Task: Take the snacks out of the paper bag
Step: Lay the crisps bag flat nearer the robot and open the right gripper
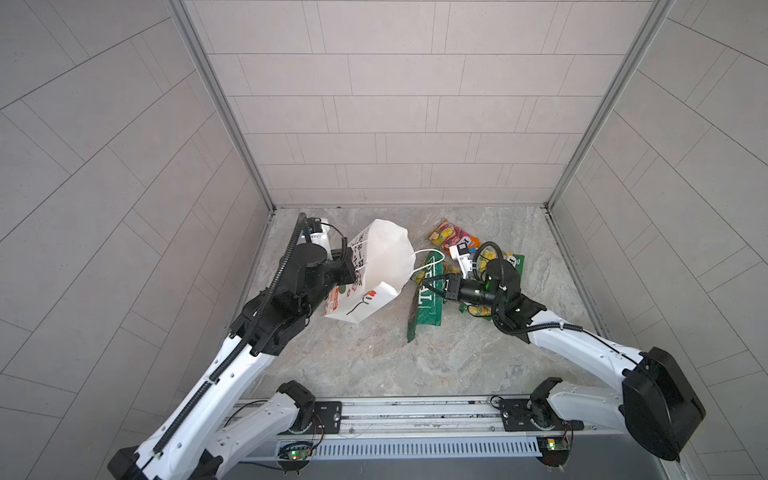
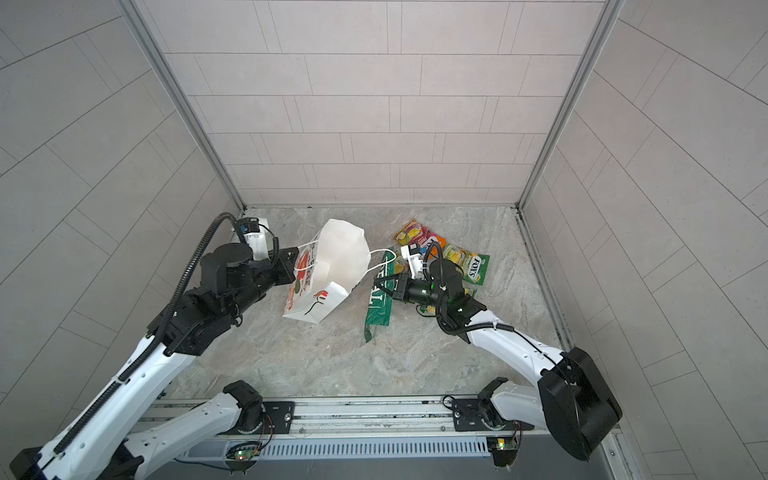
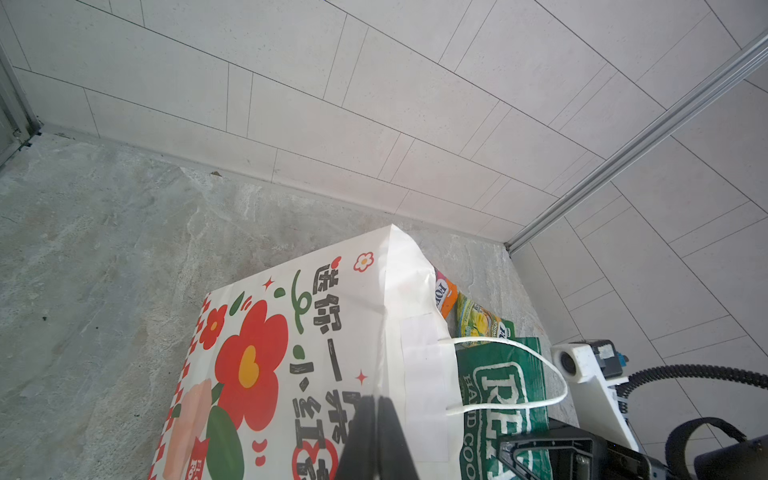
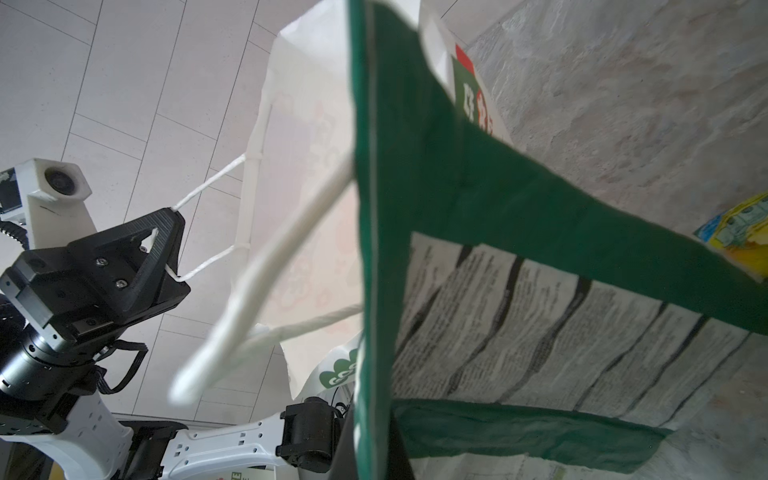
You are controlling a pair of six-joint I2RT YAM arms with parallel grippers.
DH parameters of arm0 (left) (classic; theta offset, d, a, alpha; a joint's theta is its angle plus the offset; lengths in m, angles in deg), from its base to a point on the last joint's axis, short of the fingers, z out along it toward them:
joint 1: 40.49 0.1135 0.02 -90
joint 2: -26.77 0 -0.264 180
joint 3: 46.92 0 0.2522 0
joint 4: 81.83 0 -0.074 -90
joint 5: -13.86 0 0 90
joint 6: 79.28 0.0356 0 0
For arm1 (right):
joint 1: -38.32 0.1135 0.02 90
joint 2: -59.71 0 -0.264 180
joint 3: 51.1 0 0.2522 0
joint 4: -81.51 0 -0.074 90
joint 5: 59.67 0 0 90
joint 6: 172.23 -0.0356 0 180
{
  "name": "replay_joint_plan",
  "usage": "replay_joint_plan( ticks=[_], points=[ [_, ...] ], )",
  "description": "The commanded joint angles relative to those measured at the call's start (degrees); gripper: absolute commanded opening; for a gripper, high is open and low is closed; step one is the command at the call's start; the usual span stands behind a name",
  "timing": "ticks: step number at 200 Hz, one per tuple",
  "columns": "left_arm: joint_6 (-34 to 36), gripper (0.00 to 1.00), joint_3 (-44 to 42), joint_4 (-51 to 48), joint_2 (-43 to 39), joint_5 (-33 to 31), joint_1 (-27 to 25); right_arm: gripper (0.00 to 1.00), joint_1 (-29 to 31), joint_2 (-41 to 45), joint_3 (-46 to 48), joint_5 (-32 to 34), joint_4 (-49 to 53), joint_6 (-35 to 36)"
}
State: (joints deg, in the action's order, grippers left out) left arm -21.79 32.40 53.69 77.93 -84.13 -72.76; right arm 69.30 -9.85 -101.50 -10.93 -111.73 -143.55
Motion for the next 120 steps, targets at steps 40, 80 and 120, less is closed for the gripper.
replay_joint_plan(
  ticks=[40,80,120],
  points=[
    [0.78,0.00,1.85,-0.79,-0.44,-0.75,0.24,0.00,2.01,-5.26,0.58,-2.06,-15.17,-6.34],
    [0.70,0.00,2.11,-0.78,-0.15,-0.71,0.26,0.00,1.84,-3.44,3.63,-1.26,-9.39,-2.29],
    [0.52,0.00,1.84,-0.55,-0.34,-0.54,0.21,0.00,1.78,6.22,1.96,6.36,19.73,14.06]
  ],
)
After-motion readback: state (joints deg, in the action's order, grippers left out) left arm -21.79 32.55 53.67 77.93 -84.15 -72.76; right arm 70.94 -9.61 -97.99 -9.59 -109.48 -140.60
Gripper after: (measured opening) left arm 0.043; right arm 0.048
